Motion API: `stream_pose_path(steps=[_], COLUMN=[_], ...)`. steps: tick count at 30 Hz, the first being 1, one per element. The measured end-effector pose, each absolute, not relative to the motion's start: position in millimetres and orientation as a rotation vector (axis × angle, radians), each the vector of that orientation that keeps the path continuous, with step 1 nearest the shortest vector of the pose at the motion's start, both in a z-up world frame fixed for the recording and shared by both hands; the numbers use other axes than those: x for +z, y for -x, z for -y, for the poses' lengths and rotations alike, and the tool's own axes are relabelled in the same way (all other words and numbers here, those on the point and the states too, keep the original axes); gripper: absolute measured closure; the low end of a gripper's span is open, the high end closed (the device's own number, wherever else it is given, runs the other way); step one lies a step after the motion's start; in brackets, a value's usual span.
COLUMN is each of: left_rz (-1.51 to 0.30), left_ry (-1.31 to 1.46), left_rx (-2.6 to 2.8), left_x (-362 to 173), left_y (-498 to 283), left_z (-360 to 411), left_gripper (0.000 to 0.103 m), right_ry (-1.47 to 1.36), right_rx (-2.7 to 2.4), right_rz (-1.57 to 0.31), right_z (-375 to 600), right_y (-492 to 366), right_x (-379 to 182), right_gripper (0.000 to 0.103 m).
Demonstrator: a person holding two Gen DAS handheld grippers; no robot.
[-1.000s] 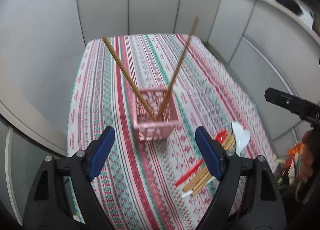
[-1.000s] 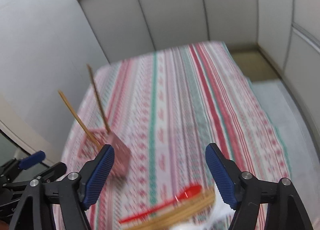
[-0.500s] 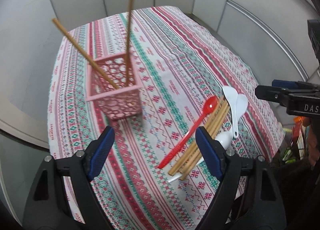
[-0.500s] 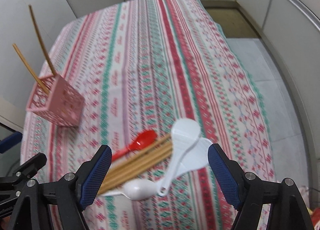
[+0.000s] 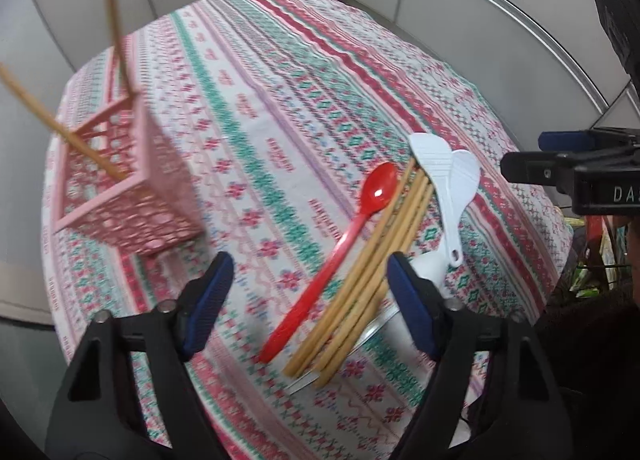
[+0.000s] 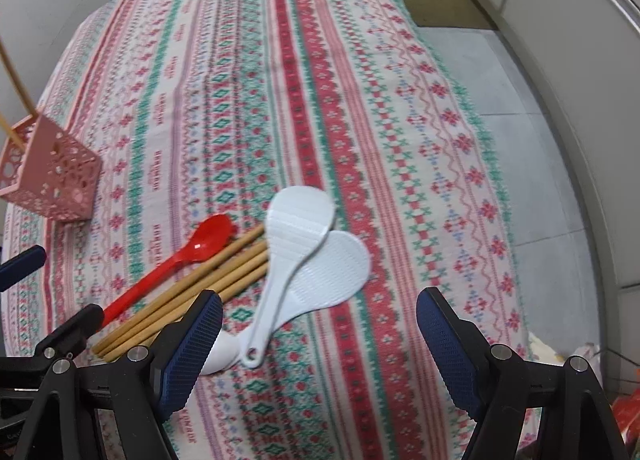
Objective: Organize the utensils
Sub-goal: 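Move both tools back to the utensil pile beside the holder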
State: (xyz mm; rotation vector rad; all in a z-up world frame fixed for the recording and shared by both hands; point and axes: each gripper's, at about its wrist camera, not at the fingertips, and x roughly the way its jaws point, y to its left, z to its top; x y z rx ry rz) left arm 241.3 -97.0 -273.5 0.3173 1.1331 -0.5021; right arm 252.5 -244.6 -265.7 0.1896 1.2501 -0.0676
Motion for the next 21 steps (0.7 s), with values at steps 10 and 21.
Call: stream_pose_path(steps=[10,21], left_rz=[-1.189,-1.198], left_ry=[-0.396,-0.399], left_rx=[-0.593,-0.586], left_x=[-309,-324], left_y=[-260,-282], left_z=[150,175], left_gripper=[0.065,0.068], right_ry=[-0.238,-0.275], right_rx=[-0.082,-0.097], right_rz=[-1.267,-1.264], right_z=[263,281], right_y=[-257,-257], right_x=[-272,-272], right_gripper=[0.019,0.019])
